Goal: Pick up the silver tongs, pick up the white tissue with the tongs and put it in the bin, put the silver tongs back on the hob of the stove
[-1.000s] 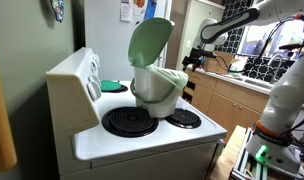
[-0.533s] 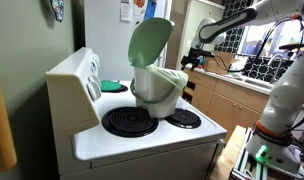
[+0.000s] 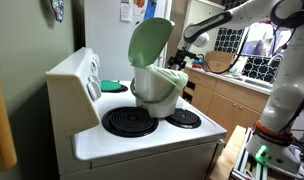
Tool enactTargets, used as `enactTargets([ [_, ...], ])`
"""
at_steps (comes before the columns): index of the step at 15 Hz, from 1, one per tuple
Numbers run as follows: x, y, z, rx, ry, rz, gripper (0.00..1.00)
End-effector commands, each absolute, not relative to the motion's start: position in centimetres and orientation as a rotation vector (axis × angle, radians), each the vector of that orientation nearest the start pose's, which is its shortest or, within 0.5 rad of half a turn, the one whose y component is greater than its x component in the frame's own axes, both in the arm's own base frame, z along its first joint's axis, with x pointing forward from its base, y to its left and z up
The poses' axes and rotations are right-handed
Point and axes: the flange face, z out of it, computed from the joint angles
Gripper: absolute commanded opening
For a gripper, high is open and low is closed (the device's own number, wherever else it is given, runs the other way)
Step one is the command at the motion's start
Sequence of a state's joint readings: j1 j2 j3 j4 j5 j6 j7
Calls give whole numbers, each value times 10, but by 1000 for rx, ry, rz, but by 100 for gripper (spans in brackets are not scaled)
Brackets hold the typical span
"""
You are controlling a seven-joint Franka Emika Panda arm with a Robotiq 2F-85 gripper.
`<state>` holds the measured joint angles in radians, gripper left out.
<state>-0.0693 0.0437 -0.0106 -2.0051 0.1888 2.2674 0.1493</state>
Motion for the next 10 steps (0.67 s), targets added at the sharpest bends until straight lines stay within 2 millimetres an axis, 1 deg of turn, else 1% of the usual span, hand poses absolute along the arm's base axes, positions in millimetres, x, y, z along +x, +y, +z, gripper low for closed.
enactTargets([
  [1,623,-28,434,-2857,494,-145,100],
  [3,636,-24,421,-2891,475,-78,100],
  [4,643,-24,417,-2917,464,-85,100],
  [5,628,-24,425,-2893,468,-125,100],
  [7,639,-23,417,-2900,461,-112,100],
  [10,643,-24,415,-2901,460,-113,100],
])
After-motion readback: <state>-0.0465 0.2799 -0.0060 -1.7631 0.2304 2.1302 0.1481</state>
